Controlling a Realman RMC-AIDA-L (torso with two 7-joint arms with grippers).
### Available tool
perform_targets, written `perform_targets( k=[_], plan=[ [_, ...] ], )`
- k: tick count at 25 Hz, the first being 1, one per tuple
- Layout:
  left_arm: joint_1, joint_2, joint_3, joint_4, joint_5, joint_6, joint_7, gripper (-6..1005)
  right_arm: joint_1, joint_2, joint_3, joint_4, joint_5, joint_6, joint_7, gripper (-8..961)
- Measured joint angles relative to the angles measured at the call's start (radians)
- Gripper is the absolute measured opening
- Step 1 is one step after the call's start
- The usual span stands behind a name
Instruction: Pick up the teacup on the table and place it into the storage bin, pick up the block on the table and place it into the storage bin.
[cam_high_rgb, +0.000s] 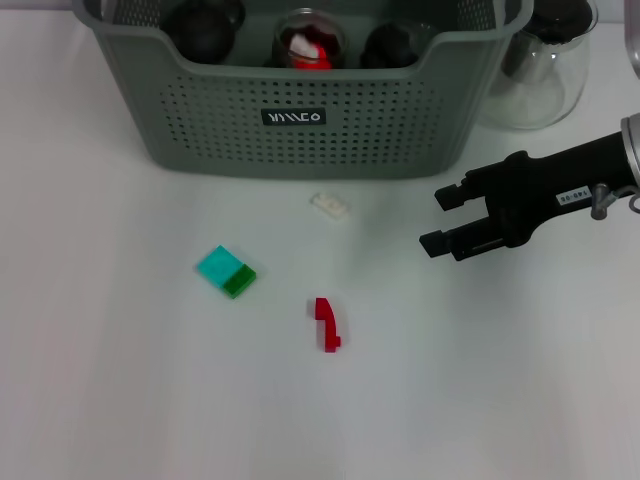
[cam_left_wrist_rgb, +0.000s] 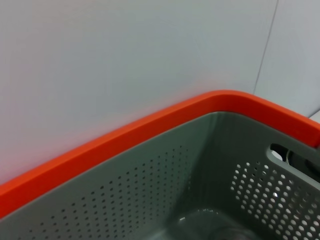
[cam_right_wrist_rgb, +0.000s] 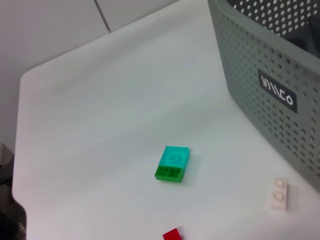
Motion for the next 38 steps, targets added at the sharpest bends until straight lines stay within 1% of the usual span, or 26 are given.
perform_targets(
  k=[3, 6, 8, 10, 12, 14, 15, 17, 19, 22, 24, 26, 30, 32, 34, 38],
  plan=[
    [0.005, -0.001, 0.005, 0.007, 0.000, -0.010, -0.009, 528, 0.000, 0.001, -0.003, 0.000, 0.000, 0.004, 0.000, 794],
    [0.025, 0.000, -0.002, 0.057, -0.003, 0.021, -0.020, 653, -0.001, 0.002, -0.004, 0.000, -0.001, 0.006, -0.002, 794],
    [0.056, -0.001, -0.008, 0.146, -0.022, 0.081, -0.023, 736, -0.002, 0.002, -0.004, 0.000, -0.001, 0.006, -0.003, 794],
    [0.098, -0.006, -0.012, 0.260, -0.065, 0.160, -0.015, 807, -0.002, 0.000, -0.004, 0.000, -0.001, 0.006, -0.005, 793],
    [0.162, -0.011, -0.012, 0.410, -0.164, 0.289, 0.029, 866, -0.003, -0.002, -0.002, 0.000, -0.001, 0.006, -0.005, 793],
    [0.221, -0.013, -0.013, 0.522, -0.268, 0.398, 0.083, 926, -0.004, -0.005, 0.002, 0.003, -0.002, 0.006, -0.005, 793],
    [0.262, -0.014, -0.014, 0.594, -0.341, 0.468, 0.117, 926, -0.004, -0.006, 0.003, 0.008, -0.001, 0.006, -0.005, 793],
    [0.316, -0.014, -0.014, 0.671, -0.433, 0.558, 0.144, 926, -0.004, -0.007, 0.003, 0.009, -0.001, 0.006, -0.005, 793],
    [0.362, -0.017, -0.008, 0.728, -0.487, 0.659, 0.153, 925, -0.005, -0.007, 0.004, 0.010, 0.000, 0.007, -0.005, 793],
    [0.393, -0.024, 0.007, 0.748, -0.490, 0.769, 0.162, 925, -0.005, -0.007, 0.005, 0.011, 0.000, 0.007, -0.005, 793],
    [0.422, -0.028, 0.042, 0.742, -0.471, 0.826, 0.167, 924, -0.005, -0.007, 0.005, 0.012, 0.000, 0.007, -0.005, 793],
    [0.458, -0.033, 0.092, 0.735, -0.426, 0.833, 0.170, 924, -0.005, -0.006, 0.005, 0.013, 0.000, 0.008, -0.005, 793],
    [0.503, -0.062, 0.183, 0.720, -0.258, 0.833, 0.193, 923, -0.005, -0.003, 0.005, 0.013, 0.000, 0.008, -0.005, 793],
    [0.514, -0.069, 0.222, 0.698, -0.201, 0.832, 0.233, 923, -0.005, -0.002, 0.005, 0.014, 0.000, 0.009, -0.005, 793],
    [0.512, -0.070, 0.249, 0.661, -0.156, 0.826, 0.296, 923, -0.004, -0.003, 0.005, 0.020, 0.000, 0.009, -0.005, 793],
    [0.482, -0.068, 0.276, 0.596, -0.084, 0.778, 0.415, 922, -0.002, -0.003, 0.005, 0.026, 0.000, 0.009, 0.005, 793]
  ],
)
